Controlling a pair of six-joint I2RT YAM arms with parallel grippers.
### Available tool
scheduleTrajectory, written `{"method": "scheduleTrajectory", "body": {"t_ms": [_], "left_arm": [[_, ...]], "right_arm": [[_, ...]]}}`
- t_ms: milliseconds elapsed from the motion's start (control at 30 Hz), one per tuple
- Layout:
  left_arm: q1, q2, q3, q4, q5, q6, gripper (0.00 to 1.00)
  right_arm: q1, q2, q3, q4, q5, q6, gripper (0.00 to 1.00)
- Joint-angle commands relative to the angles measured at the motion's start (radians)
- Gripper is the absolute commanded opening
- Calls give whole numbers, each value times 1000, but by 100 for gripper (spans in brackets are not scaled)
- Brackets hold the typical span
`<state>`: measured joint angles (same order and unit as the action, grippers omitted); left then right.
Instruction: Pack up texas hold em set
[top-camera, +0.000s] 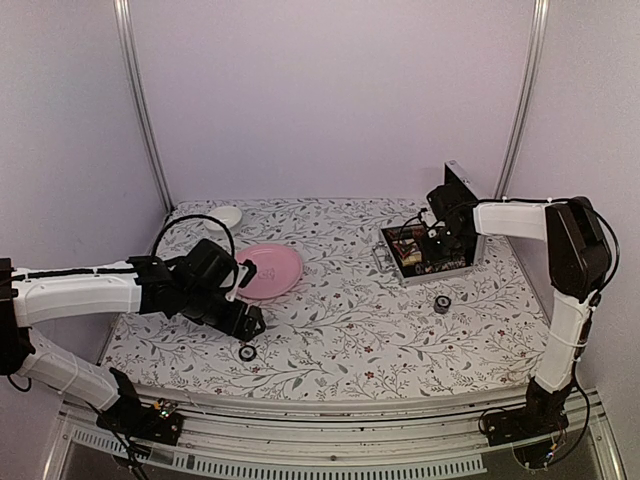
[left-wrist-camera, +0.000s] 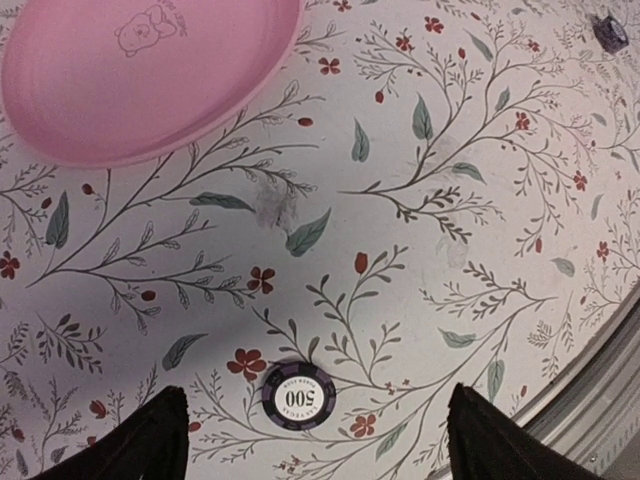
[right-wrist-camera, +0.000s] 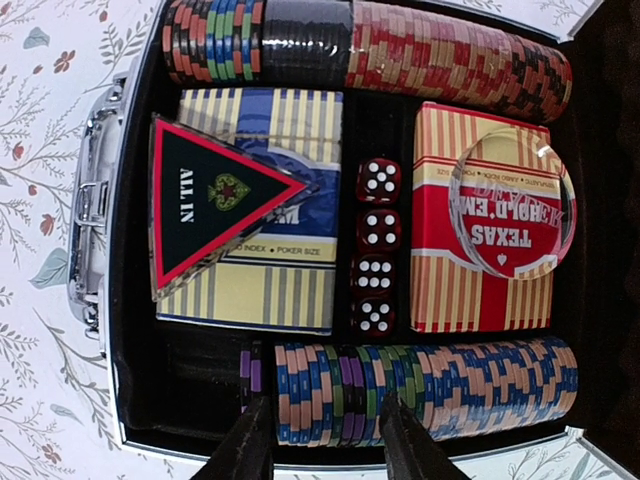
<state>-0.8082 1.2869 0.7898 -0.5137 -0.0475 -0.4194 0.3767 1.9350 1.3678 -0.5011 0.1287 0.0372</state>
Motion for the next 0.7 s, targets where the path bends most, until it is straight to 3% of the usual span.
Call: {"method": "scheduleTrajectory", "body": {"t_ms": [0,233,667], "left_arm": [[10,23,6,-111,12,-63,88],[-25,64,-20,-161,23,-151,83],[-71,217,24,-105,-13,-95,71]], "right_arm": [[-2,-76,26,-6,-58,17,40],[28,-206,-19,0,-157,87,49],[93,-323,-128,59,-199,177,57]]}}
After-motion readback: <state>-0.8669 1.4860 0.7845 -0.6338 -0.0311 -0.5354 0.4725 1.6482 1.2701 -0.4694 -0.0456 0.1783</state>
